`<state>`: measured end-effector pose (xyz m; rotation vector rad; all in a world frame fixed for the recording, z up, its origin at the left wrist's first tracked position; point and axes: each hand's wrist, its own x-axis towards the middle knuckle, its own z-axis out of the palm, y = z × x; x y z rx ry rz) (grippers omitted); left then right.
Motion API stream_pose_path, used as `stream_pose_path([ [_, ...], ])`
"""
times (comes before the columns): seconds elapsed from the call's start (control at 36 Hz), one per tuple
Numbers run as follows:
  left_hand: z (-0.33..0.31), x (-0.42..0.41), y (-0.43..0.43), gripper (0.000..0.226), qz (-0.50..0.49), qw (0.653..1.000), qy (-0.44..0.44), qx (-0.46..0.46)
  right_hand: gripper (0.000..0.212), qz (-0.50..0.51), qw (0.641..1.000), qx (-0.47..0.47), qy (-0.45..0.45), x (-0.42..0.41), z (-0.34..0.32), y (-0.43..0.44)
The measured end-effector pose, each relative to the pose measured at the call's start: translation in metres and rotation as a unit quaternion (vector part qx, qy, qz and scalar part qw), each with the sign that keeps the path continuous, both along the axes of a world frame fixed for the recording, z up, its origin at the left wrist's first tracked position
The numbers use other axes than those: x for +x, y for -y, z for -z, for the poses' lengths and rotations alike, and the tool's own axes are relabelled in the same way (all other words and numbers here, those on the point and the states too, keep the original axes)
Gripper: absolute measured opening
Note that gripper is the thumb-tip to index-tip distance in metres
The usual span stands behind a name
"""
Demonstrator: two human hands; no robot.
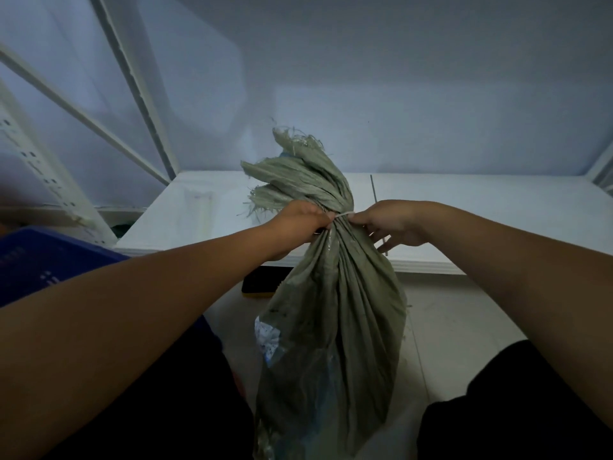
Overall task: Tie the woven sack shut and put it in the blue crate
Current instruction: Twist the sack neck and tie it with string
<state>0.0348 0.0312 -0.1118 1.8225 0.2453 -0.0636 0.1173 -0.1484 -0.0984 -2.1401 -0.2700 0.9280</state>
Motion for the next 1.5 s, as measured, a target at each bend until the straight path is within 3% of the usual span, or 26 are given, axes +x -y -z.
stream_pose_path([
  [0.39, -0.001, -0.003, 0.002, 0.019, -0.025, 0.997, 0.077, 0.011, 0.029, -0.010, 0.997, 0.064, 0.044, -0.008, -0.001, -0.006],
  [0.67, -0.004, 0.001, 0.001, 0.014, -0.026, 0.979, 0.169, 0.111, 0.037, -0.003, 0.993, 0.098, 0.067, -0.011, -0.005, -0.012],
  [0.97, -0.009, 0.002, -0.001, 0.022, -0.047, 0.983, 0.173, 0.038, 0.044, 0.022, 0.989, 0.123, 0.080, -0.015, -0.007, -0.019],
  [1.08, -0.008, 0.002, -0.002, 0.021, -0.051, 0.987, 0.152, 0.009, 0.035, 0.030, 0.986, 0.134, 0.092, -0.019, -0.007, -0.020],
  [1.33, -0.010, 0.002, -0.001, 0.018, -0.027, 0.989, 0.134, 0.061, 0.032, 0.047, 0.974, 0.156, 0.156, -0.016, -0.005, -0.018],
  [1.5, -0.013, 0.003, 0.001, 0.012, -0.037, 0.987, 0.128, 0.092, 0.018, 0.028, 0.961, 0.080, 0.265, -0.012, -0.003, -0.020],
])
